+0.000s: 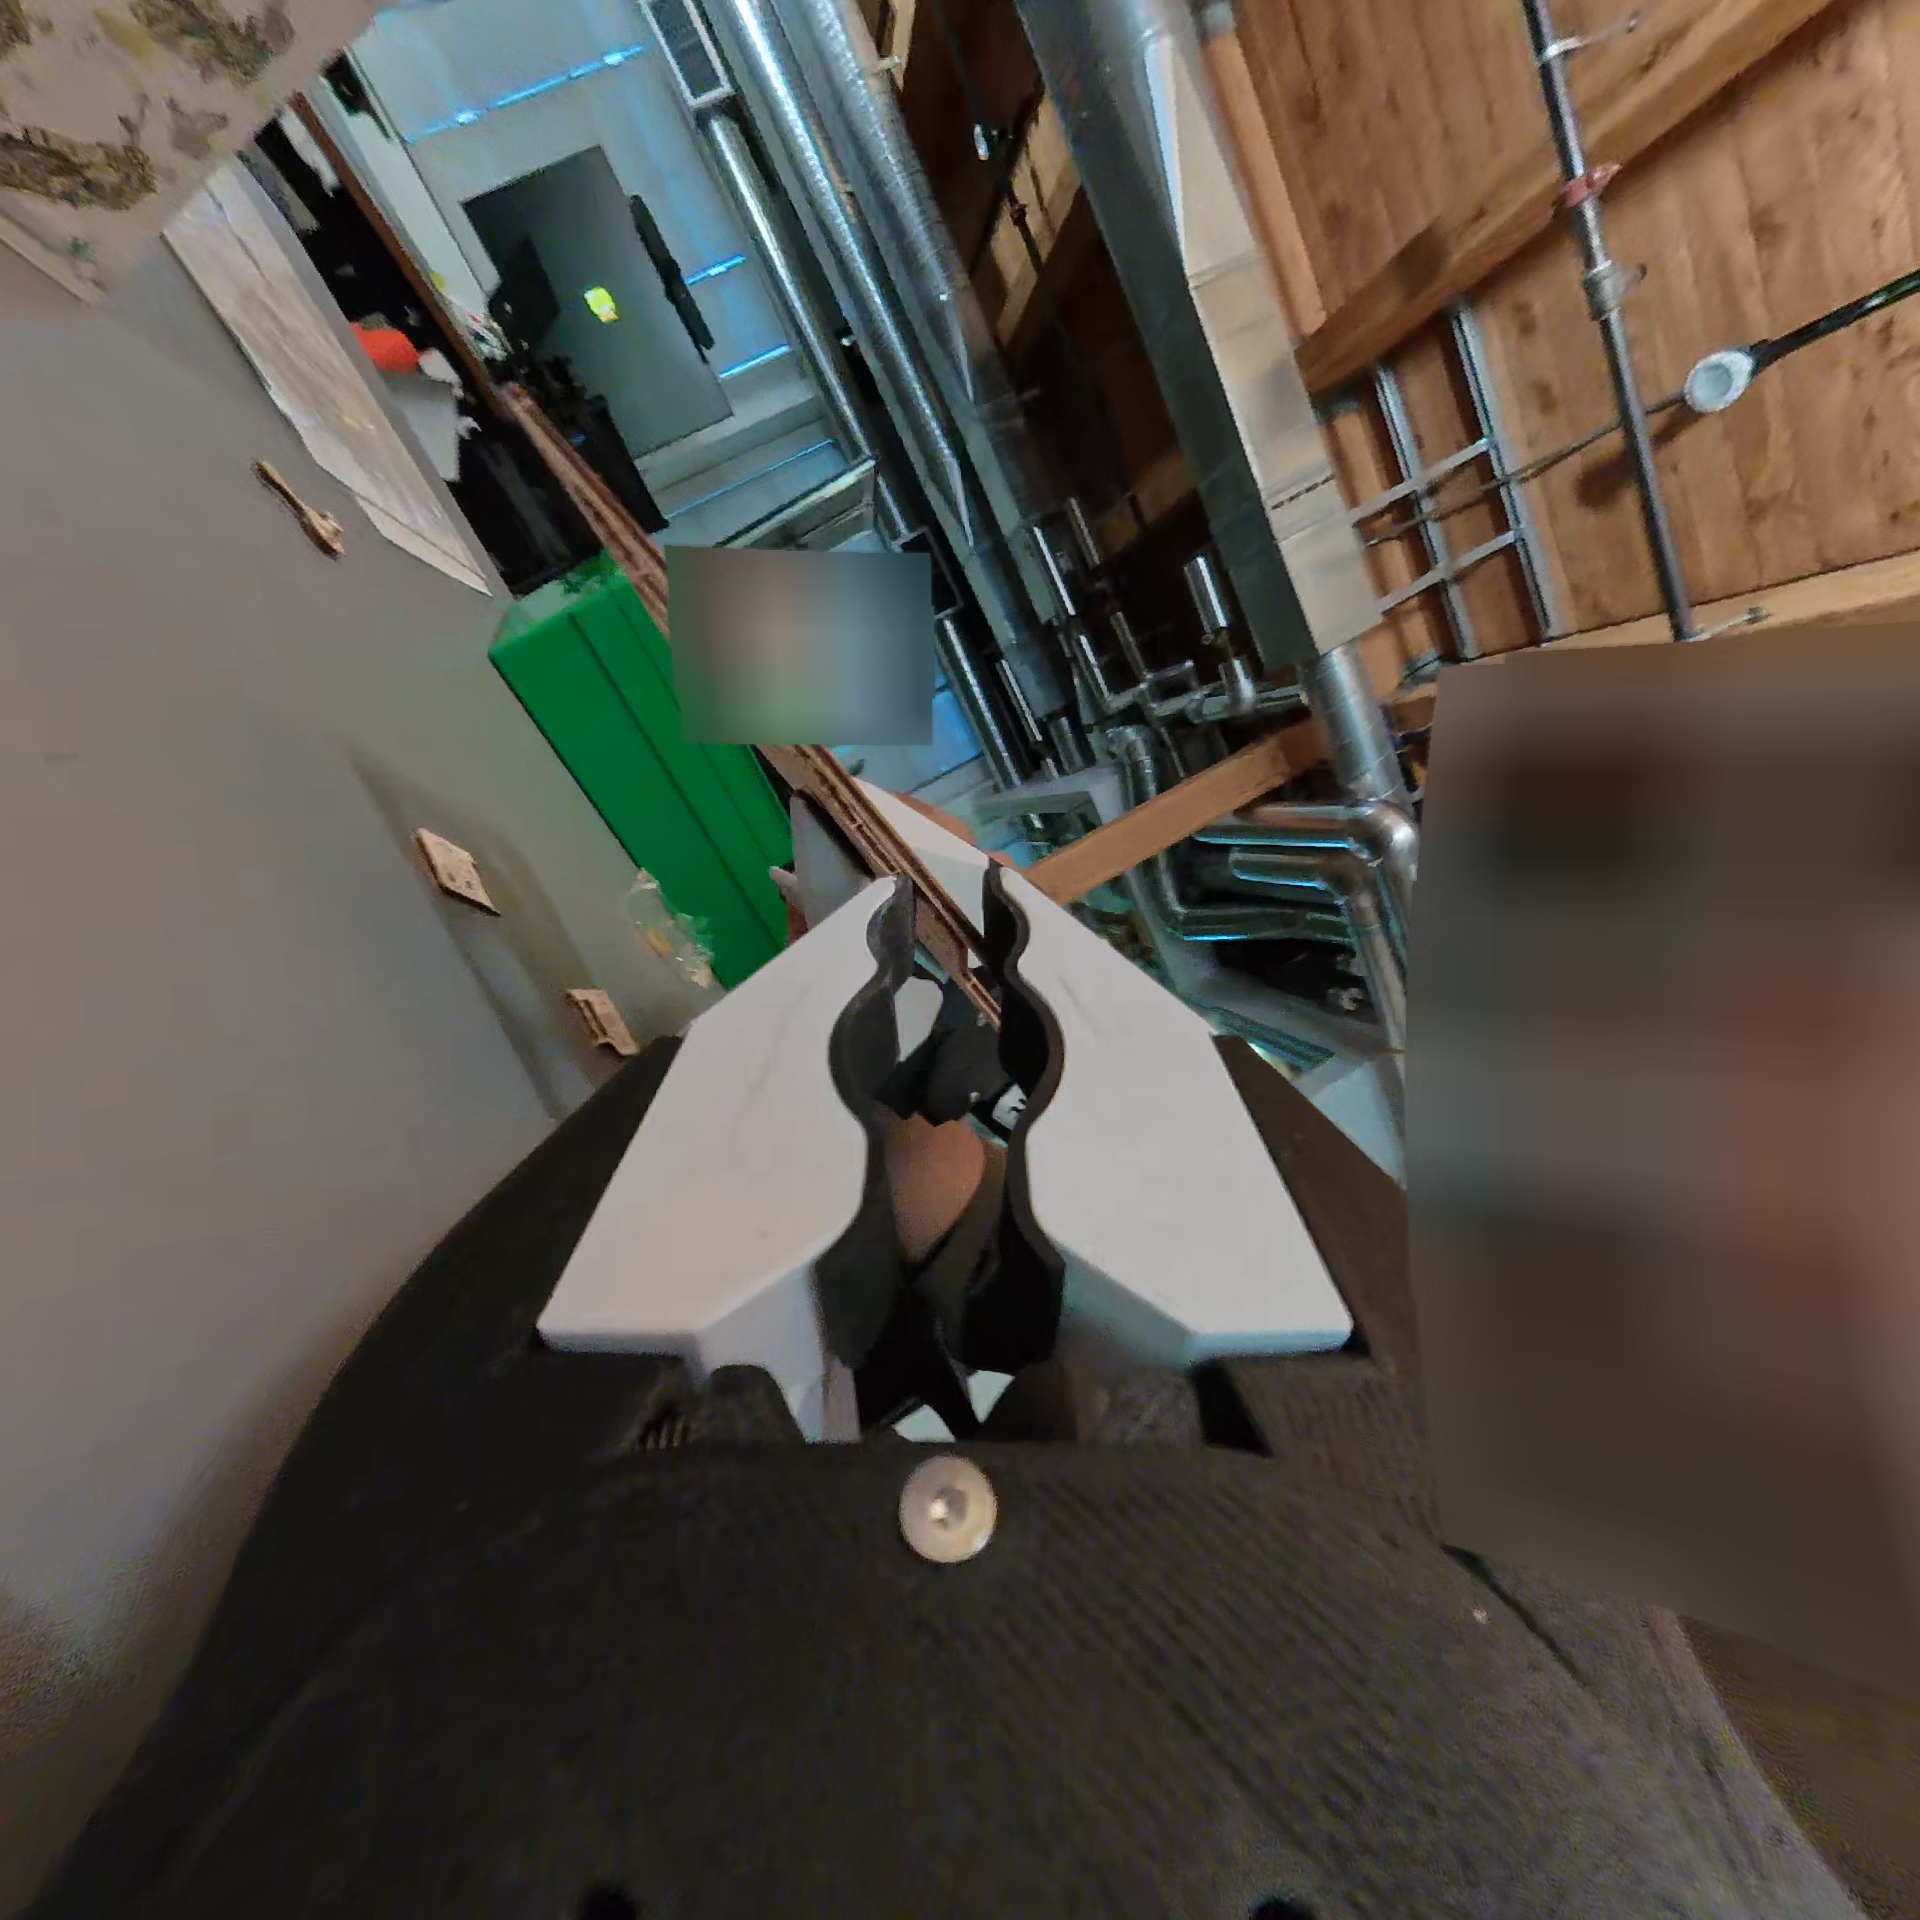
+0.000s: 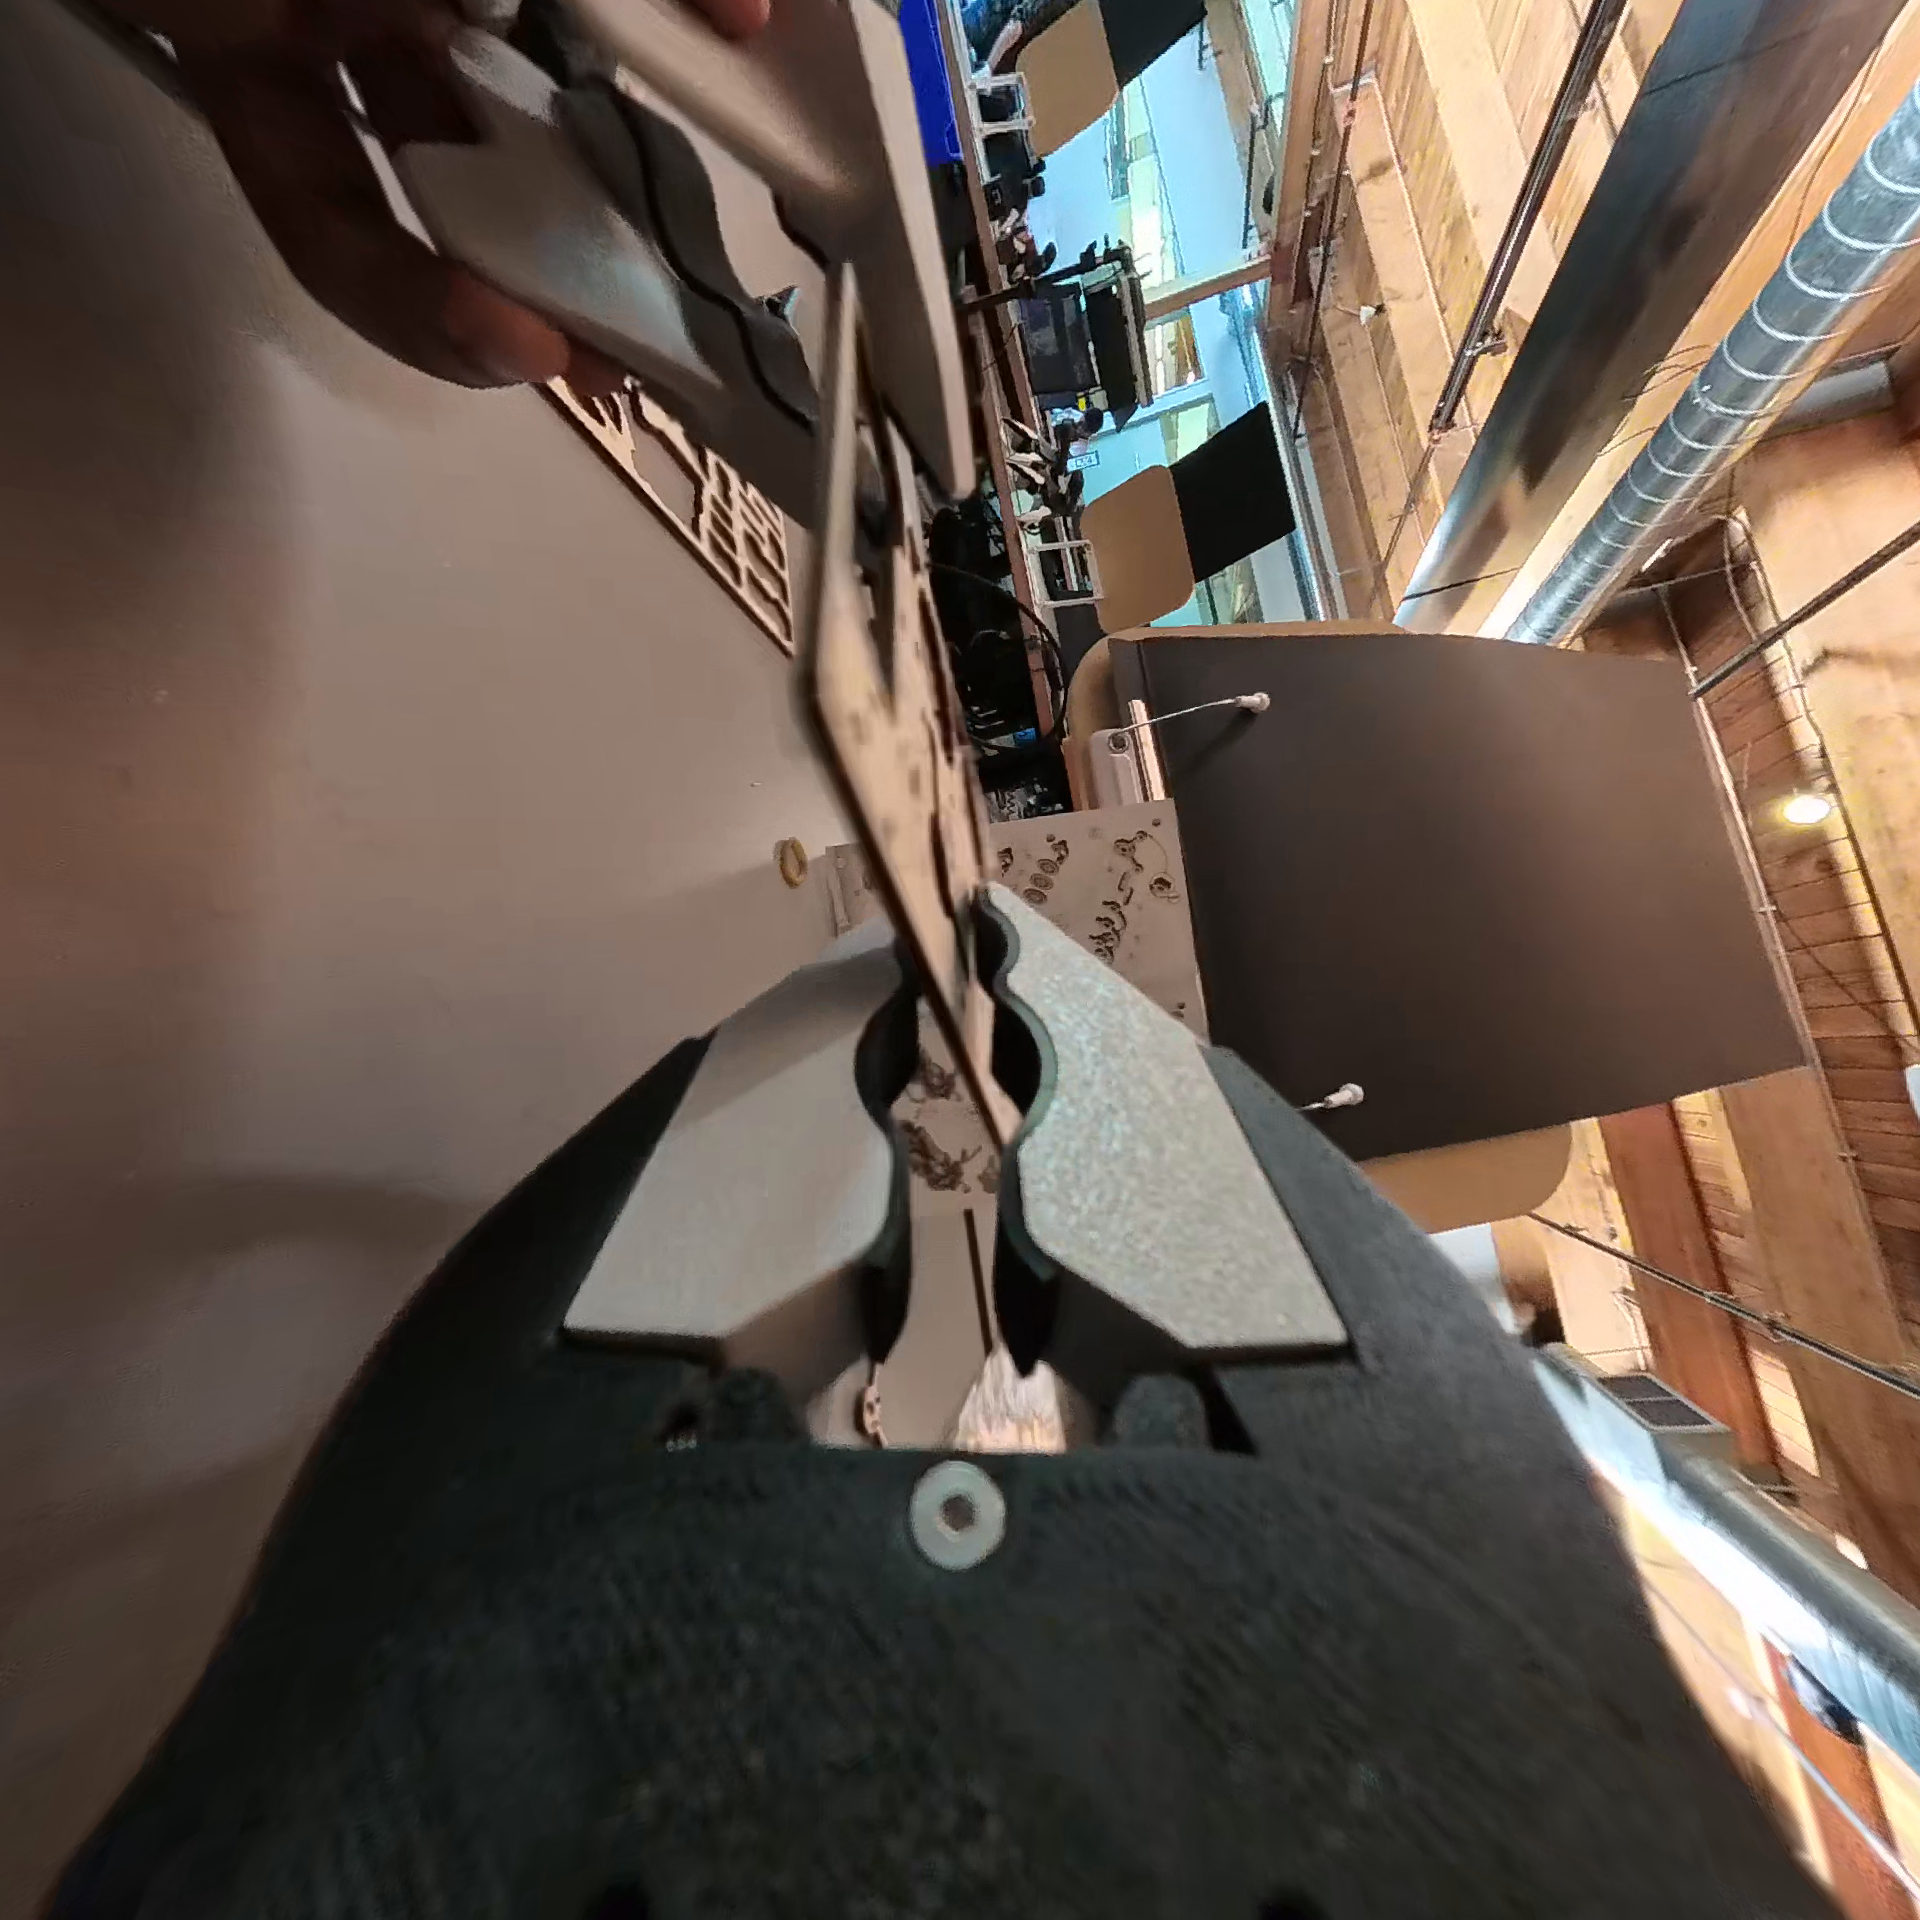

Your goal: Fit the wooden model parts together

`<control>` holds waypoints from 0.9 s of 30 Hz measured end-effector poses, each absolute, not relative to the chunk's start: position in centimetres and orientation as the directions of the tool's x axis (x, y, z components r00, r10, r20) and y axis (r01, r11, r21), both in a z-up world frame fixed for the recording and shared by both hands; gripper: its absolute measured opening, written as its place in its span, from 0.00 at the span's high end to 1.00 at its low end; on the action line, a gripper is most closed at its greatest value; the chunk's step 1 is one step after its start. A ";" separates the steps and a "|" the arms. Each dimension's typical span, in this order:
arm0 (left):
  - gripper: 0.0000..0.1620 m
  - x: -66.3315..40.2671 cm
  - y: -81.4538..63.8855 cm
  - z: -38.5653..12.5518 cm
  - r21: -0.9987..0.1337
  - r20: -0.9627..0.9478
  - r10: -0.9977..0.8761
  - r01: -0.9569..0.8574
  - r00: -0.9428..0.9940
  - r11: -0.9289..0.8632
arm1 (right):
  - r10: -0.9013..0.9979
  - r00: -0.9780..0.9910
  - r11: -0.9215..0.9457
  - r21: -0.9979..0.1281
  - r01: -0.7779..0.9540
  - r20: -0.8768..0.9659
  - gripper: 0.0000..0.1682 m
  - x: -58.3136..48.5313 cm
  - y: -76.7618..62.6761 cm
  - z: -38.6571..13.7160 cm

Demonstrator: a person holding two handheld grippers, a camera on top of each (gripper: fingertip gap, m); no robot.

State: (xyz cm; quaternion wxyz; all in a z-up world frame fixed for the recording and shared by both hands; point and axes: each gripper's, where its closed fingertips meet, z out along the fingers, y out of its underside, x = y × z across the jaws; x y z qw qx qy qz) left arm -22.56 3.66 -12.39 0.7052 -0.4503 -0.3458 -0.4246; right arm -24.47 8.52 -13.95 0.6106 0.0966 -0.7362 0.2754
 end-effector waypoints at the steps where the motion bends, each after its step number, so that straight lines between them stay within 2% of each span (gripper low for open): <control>1: 0.94 -22.8 3.7 -12.6 -0.357 0.871 -0.259 0.900 0.417 0.250 | 0.204 -0.245 0.828 -0.301 -0.474 0.948 0.95 -24.6 8.6 -14.1; 6: 0.99 -24.1 3.6 -13.9 -0.446 0.869 -0.080 0.844 0.488 0.299 | 0.243 -0.376 0.822 -0.396 -0.410 0.894 0.76 -25.1 9.0 -15.5; 9: 1.00 -24.7 3.2 -14.2 -0.517 0.841 0.016 0.793 0.541 0.323 | 0.279 -0.478 0.805 -0.474 -0.356 0.833 0.72 -25.2 9.4 -16.3; 14: 0.99 -24.9 3.3 -14.4 -0.618 0.779 0.124 0.722 0.614 0.311 | 0.319 -0.588 0.762 -0.570 -0.308 0.744 0.70 -24.9 9.4 -16.8; 17: 0.99 -25.1 3.1 -14.3 -0.612 0.783 0.128 0.716 0.609 0.337 | 0.350 -0.611 0.719 -0.622 -0.311 0.710 0.69 -24.6 9.2 -16.3; 20: 1.00 -25.9 2.2 -13.8 -0.557 0.814 0.106 0.717 0.571 0.418 | 0.402 -0.598 0.671 -0.668 -0.323 0.693 0.69 -24.7 9.3 -15.2; 23: 1.00 -26.9 0.8 -13.9 -0.489 0.850 0.078 0.724 0.522 0.486 | 0.501 -0.558 0.577 -0.736 -0.355 0.662 0.76 -24.8 9.6 -13.0; 25: 1.00 -27.2 0.2 -13.3 -0.467 0.852 0.045 0.716 0.522 0.519 | 0.584 -0.585 0.498 -0.818 -0.289 0.563 0.79 -25.1 9.8 -12.5; 27: 1.00 -26.8 0.2 -12.4 -0.456 0.839 -0.010 0.713 0.544 0.533 | 0.636 -0.677 0.396 -0.910 -0.125 0.370 0.74 -25.3 9.4 -12.9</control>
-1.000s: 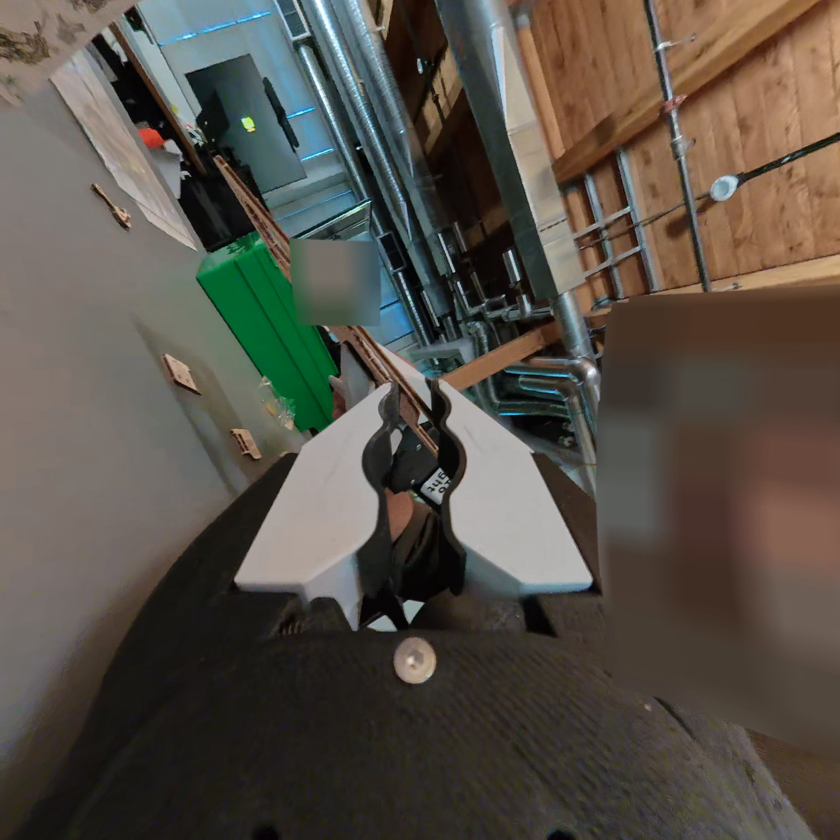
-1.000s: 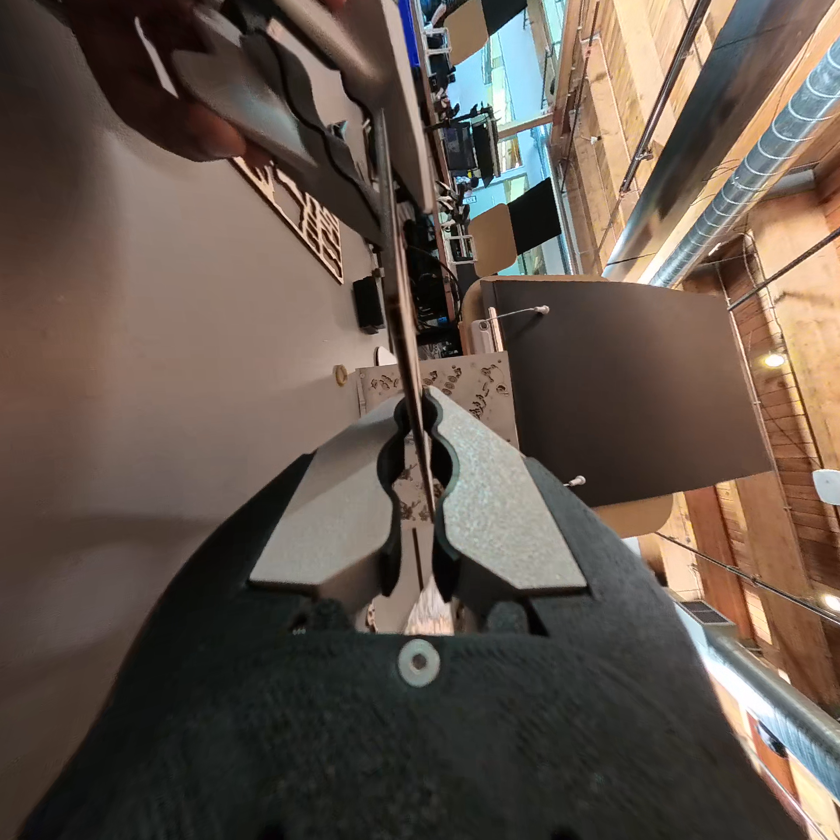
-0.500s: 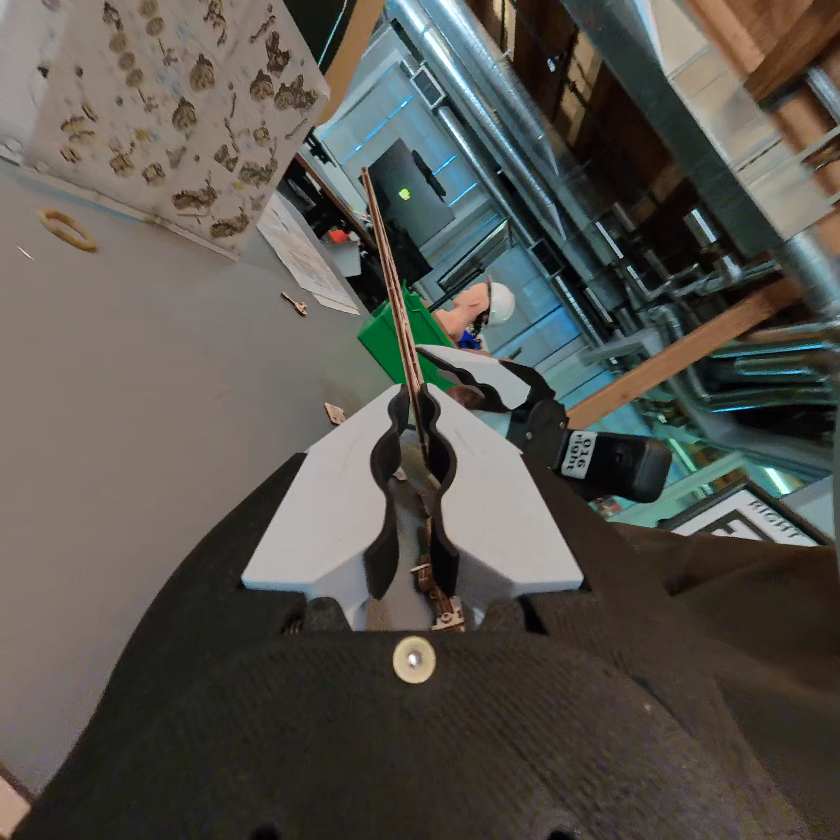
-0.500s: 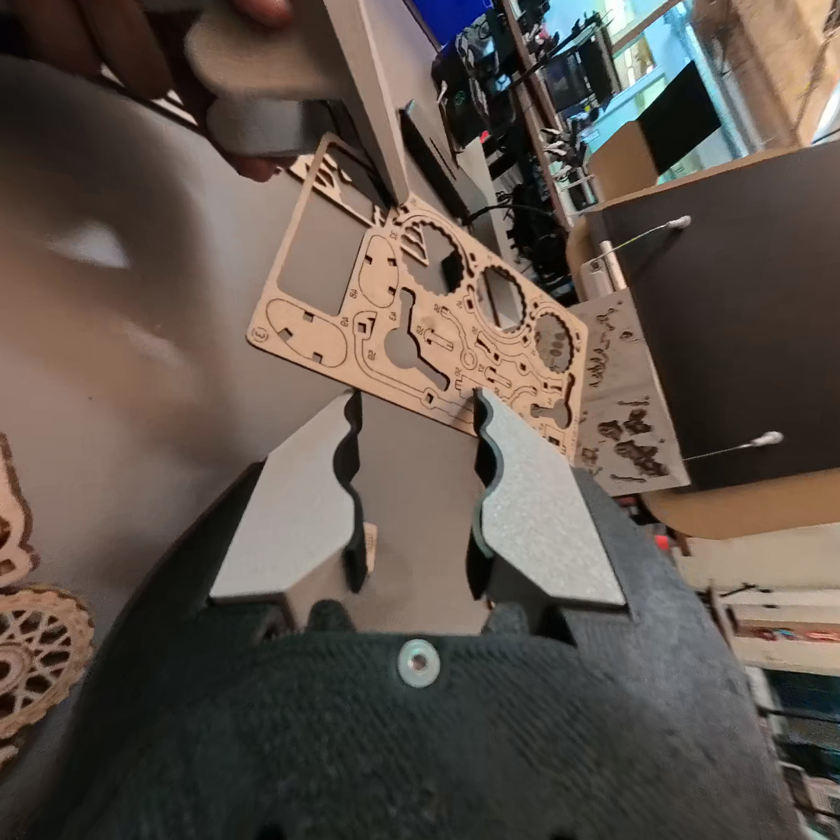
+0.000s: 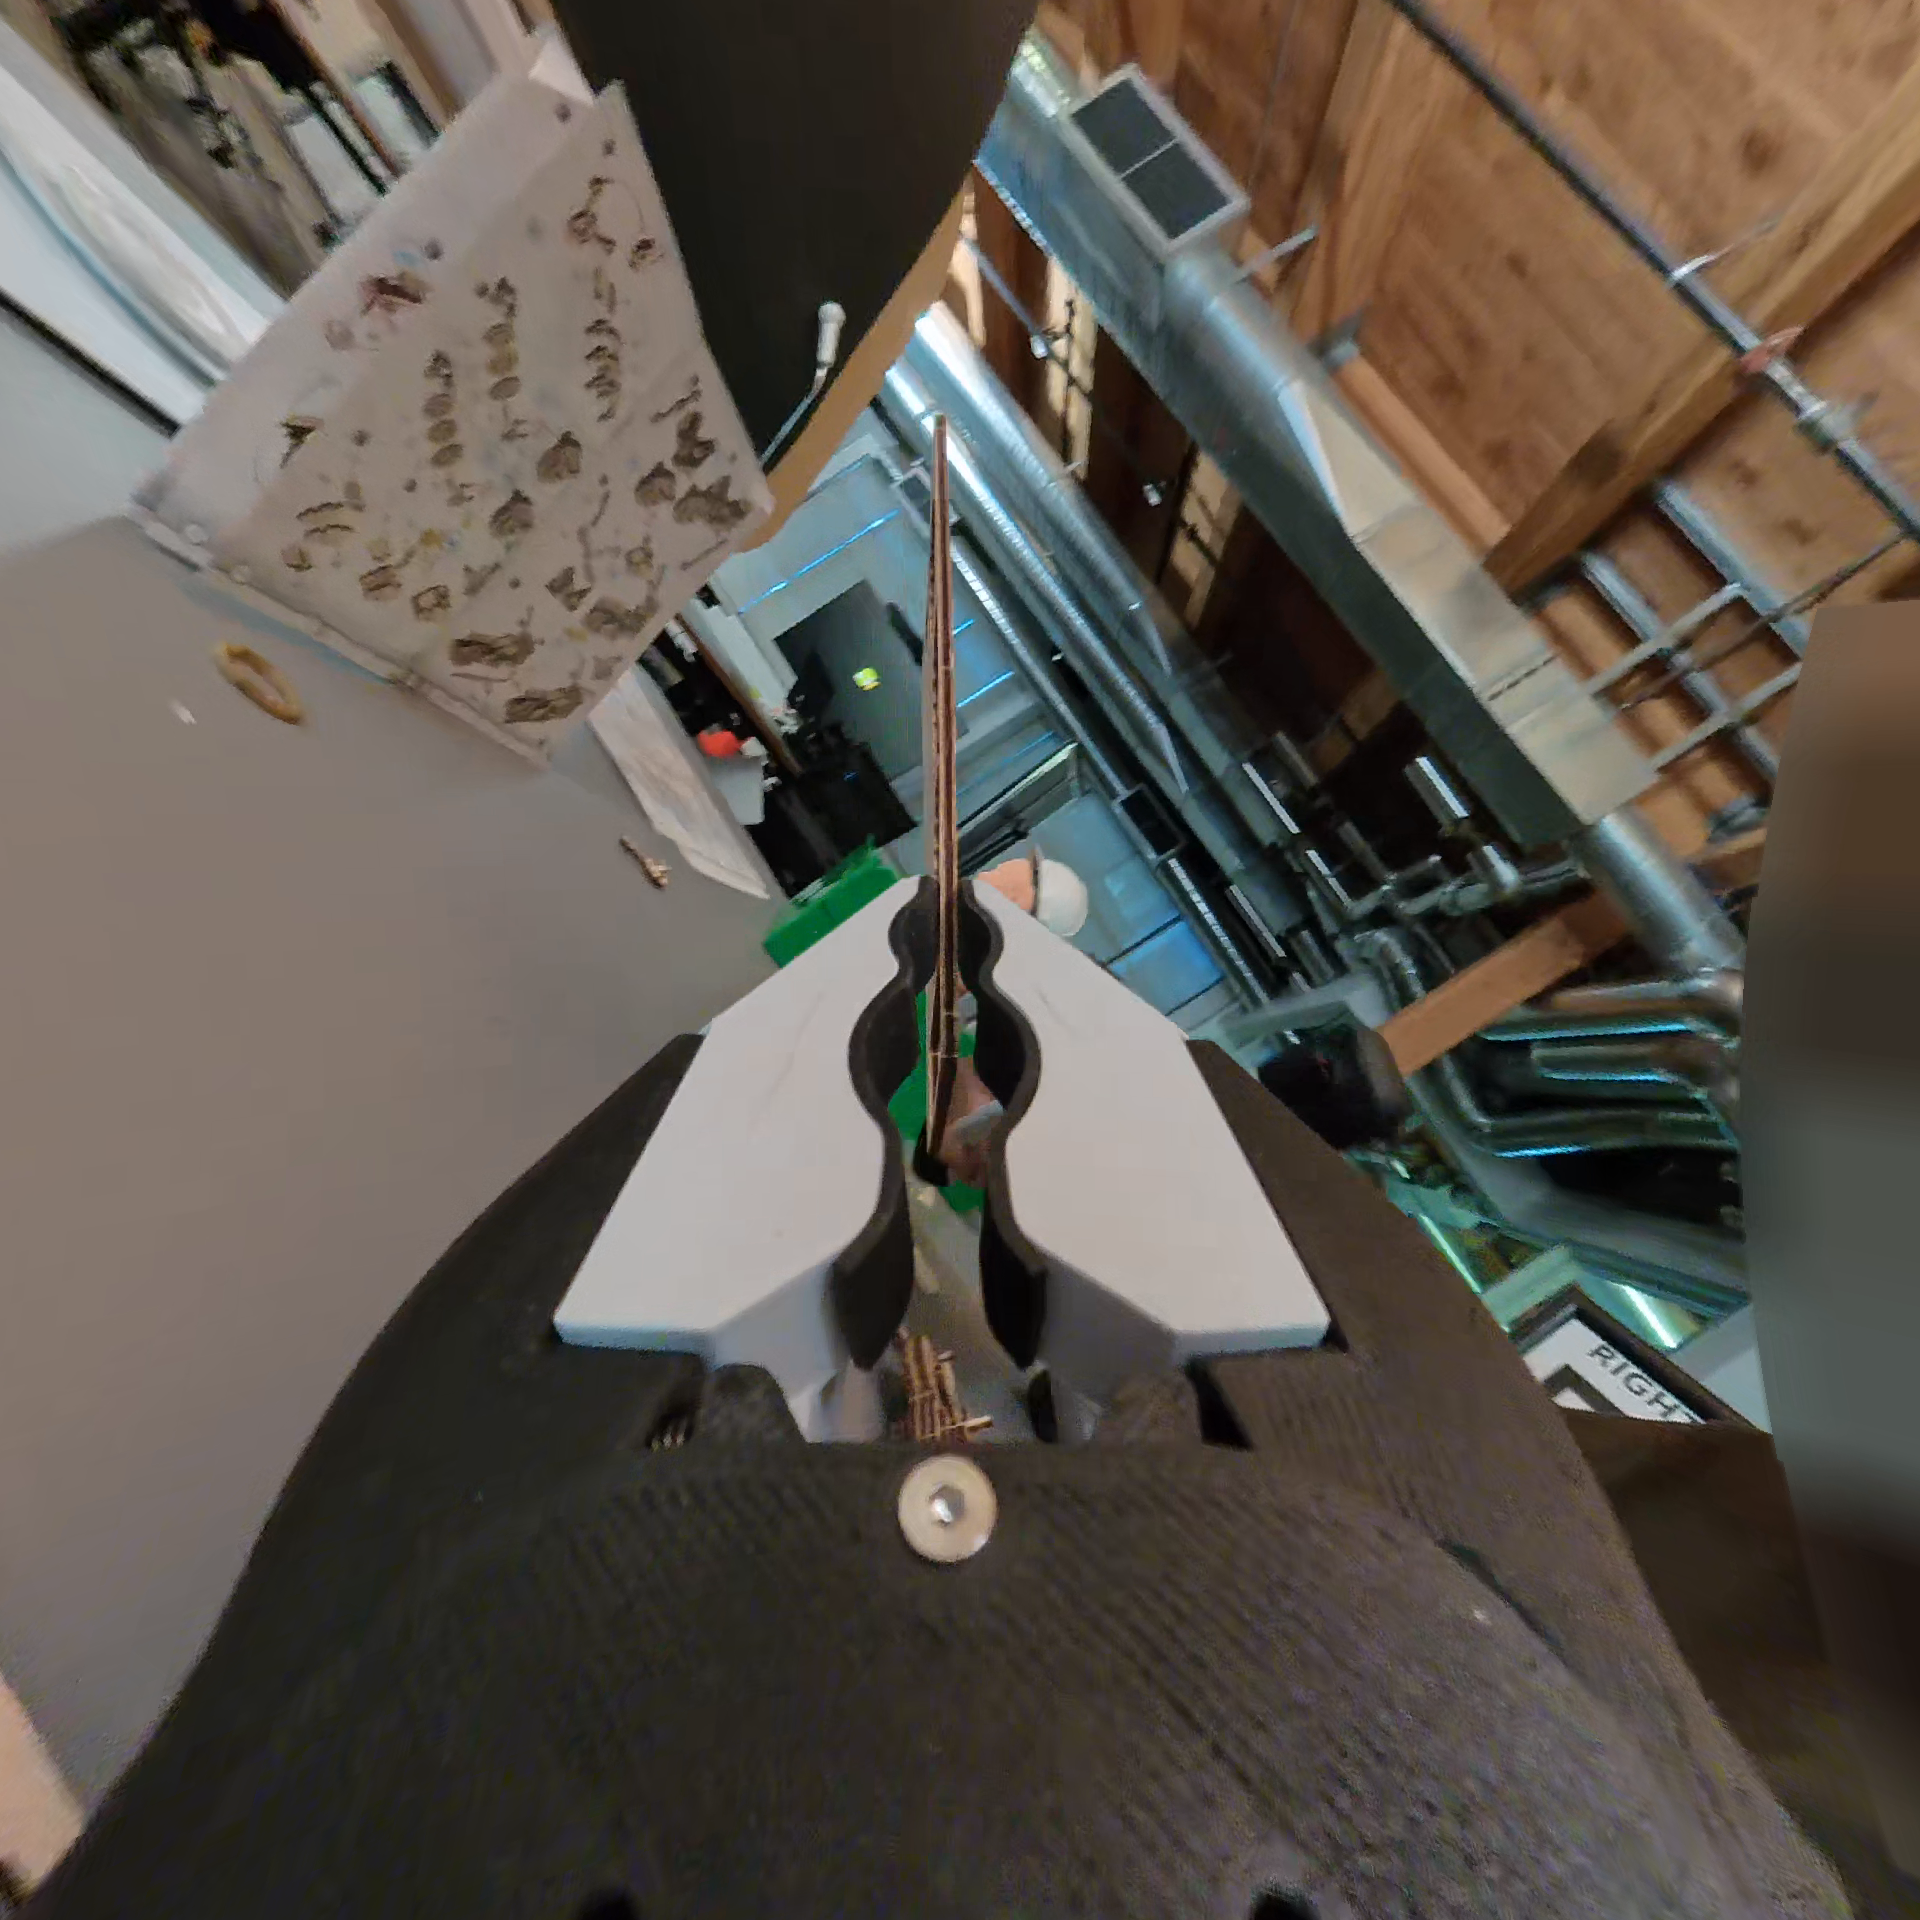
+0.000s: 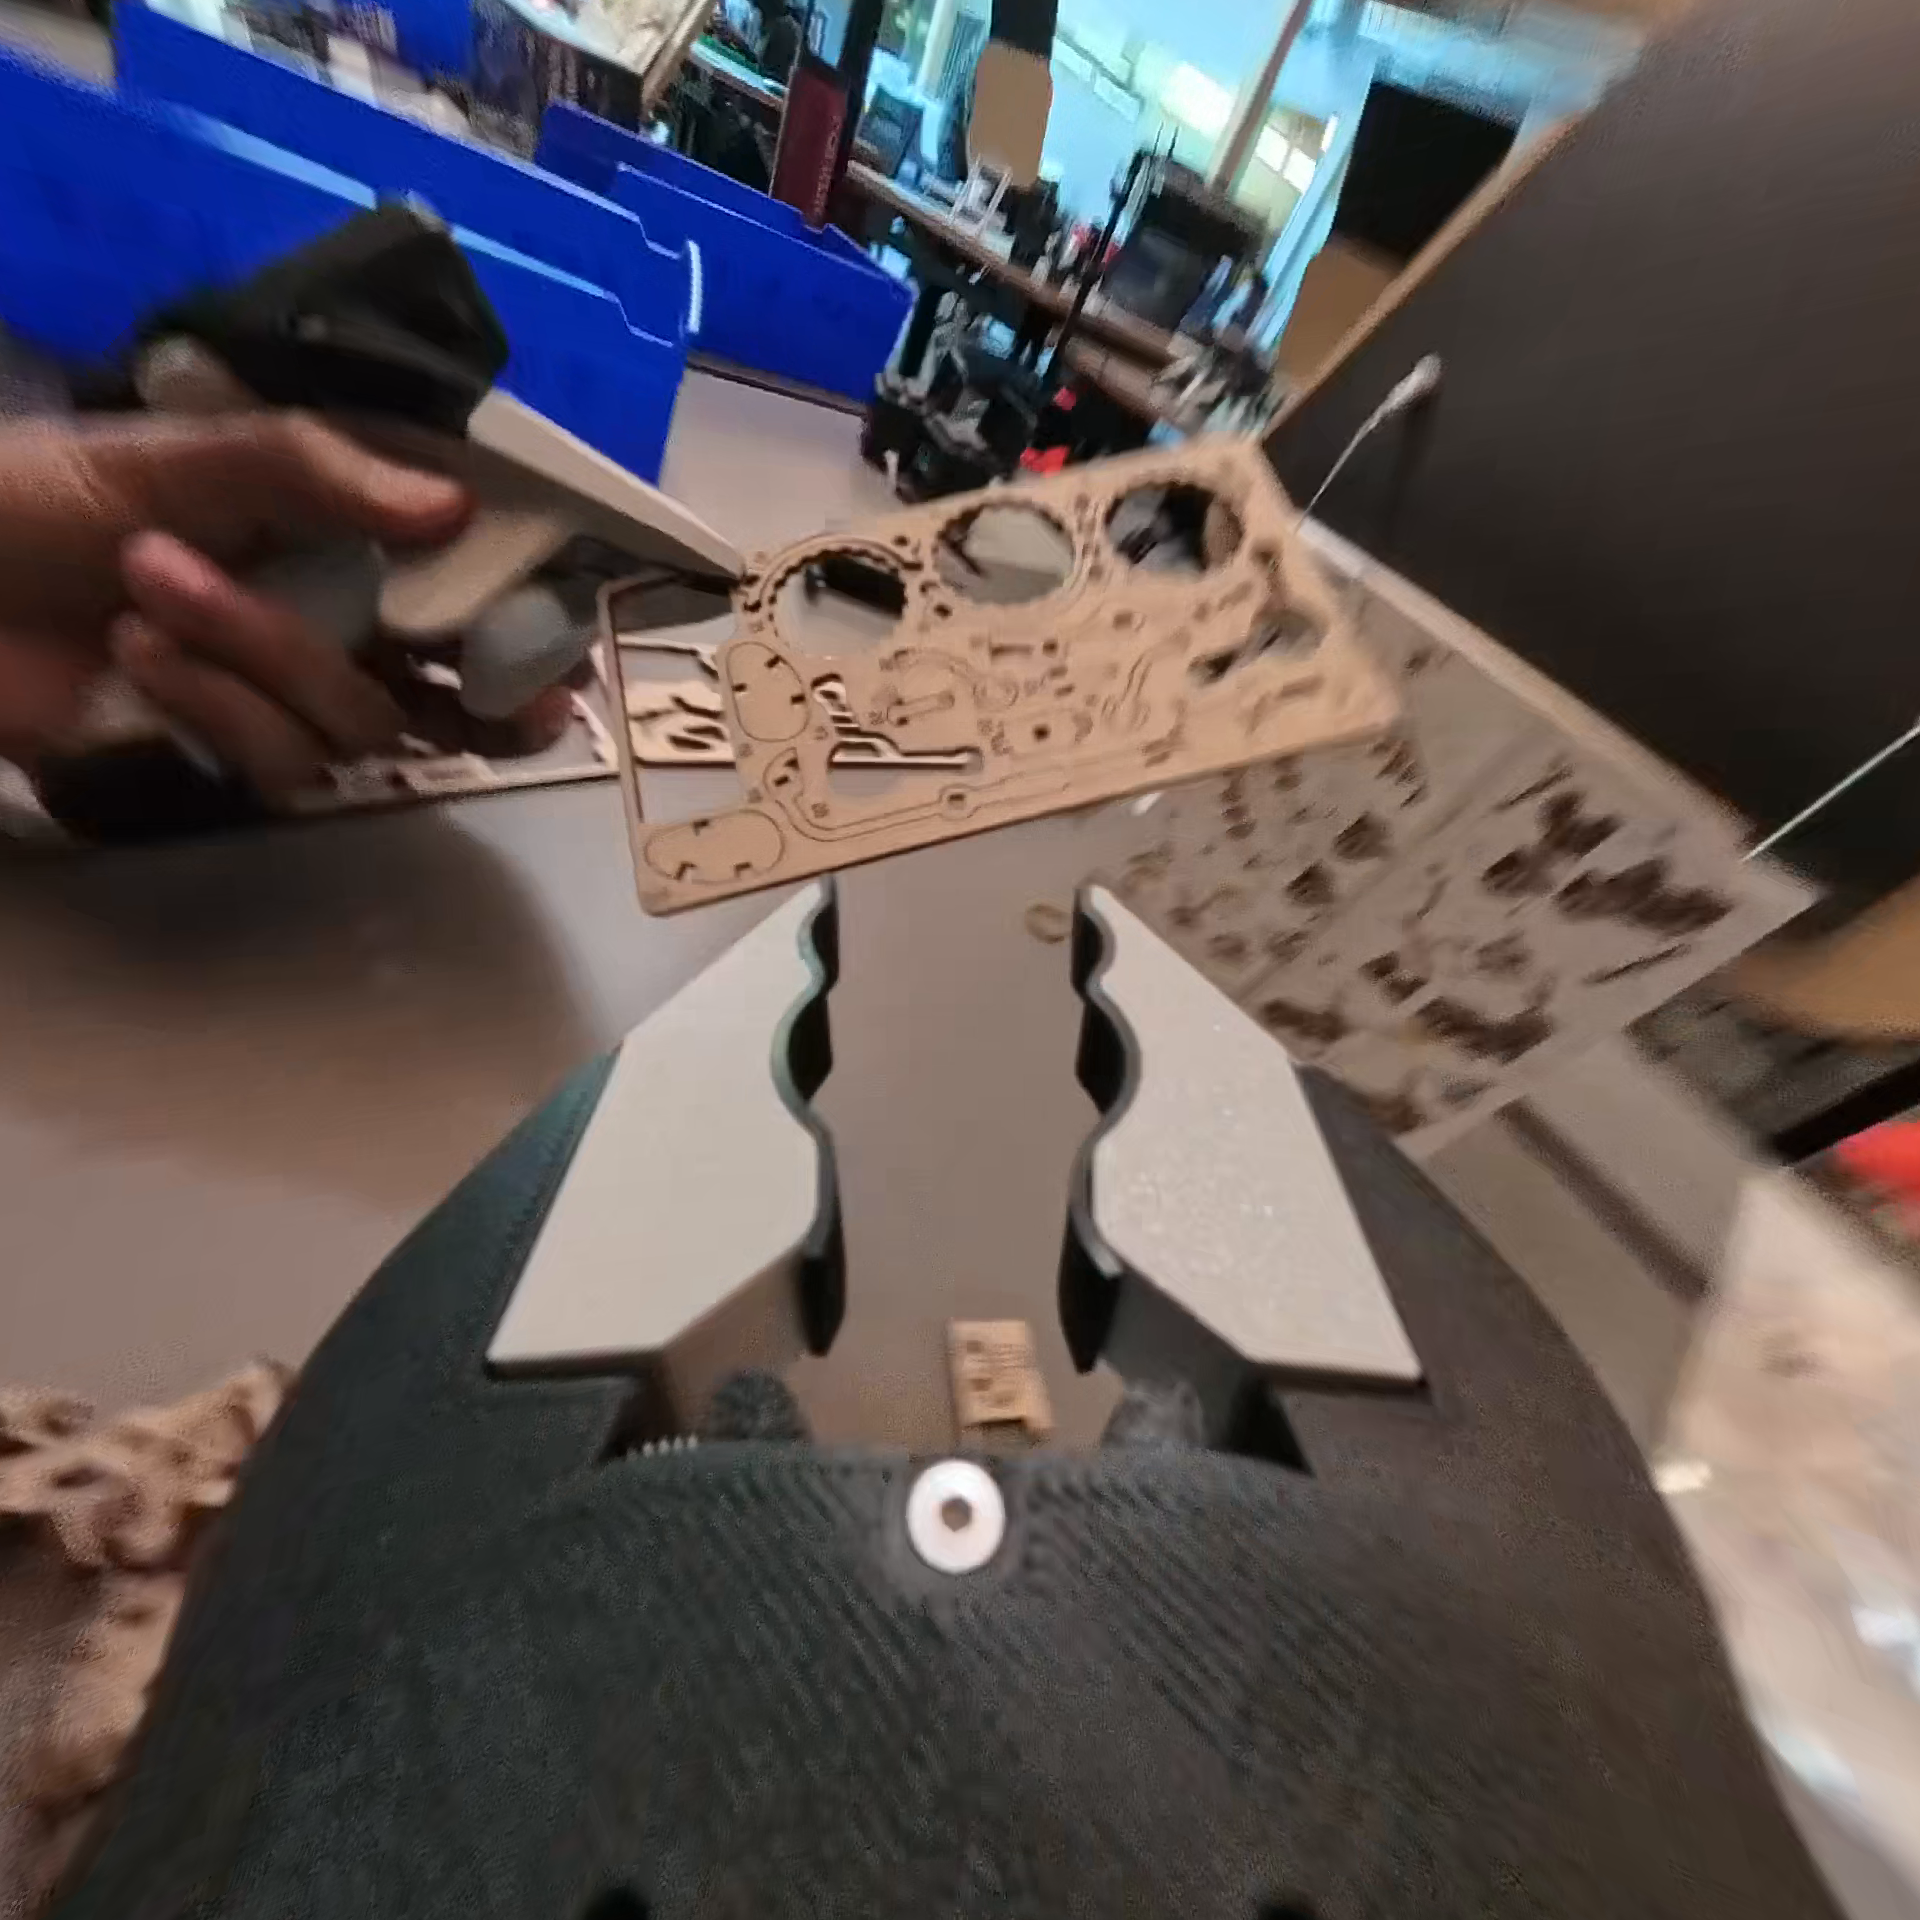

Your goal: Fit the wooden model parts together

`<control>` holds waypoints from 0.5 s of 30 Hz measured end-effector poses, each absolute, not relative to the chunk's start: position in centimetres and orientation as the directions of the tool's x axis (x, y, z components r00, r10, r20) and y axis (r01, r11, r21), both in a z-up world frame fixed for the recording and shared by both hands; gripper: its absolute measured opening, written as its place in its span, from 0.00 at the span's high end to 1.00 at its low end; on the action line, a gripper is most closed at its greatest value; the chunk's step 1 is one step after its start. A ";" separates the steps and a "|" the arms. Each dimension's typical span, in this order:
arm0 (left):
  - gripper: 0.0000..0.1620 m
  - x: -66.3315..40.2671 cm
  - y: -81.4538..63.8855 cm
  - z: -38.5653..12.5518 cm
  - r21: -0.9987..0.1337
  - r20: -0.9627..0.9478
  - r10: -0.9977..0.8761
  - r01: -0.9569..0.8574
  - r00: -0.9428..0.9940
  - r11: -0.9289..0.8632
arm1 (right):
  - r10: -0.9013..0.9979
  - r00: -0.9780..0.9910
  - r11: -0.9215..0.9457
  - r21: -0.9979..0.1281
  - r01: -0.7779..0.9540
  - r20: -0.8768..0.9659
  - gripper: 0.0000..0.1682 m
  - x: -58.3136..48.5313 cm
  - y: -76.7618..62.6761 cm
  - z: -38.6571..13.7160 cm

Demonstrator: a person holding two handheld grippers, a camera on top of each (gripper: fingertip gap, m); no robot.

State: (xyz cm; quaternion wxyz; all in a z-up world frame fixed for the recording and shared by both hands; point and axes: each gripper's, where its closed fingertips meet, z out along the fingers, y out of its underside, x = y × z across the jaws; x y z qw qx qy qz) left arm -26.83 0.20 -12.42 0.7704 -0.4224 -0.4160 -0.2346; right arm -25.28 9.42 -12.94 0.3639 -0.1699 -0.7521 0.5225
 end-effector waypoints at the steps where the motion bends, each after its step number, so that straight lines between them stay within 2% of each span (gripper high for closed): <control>1: 1.00 -26.5 0.3 -12.0 -0.453 0.829 -0.040 0.713 0.557 0.535 | 0.656 -0.714 0.327 -0.945 -0.025 0.246 0.71 -25.3 9.1 -13.1; 4: 1.00 -25.9 0.3 -10.6 -0.417 0.808 -0.129 0.712 0.575 0.564 | 0.598 -0.791 0.086 -0.971 0.224 -0.130 0.69 -24.3 7.9 -12.6; 6: 1.00 -25.8 0.0 -10.2 -0.392 0.803 -0.176 0.726 0.570 0.565 | 0.541 -0.797 -0.024 -0.952 0.304 -0.268 0.71 -23.9 7.6 -11.8; 11: 1.00 -24.5 1.3 -10.0 -0.469 0.769 -0.163 0.720 0.617 0.512 | 0.453 -0.805 -0.091 -0.918 0.386 -0.384 0.72 -23.1 6.7 -11.4; 15: 1.00 -23.4 2.8 -10.4 -0.529 0.755 -0.138 0.720 0.641 0.449 | 0.402 -0.817 -0.110 -0.908 0.405 -0.413 0.92 -22.8 6.7 -11.4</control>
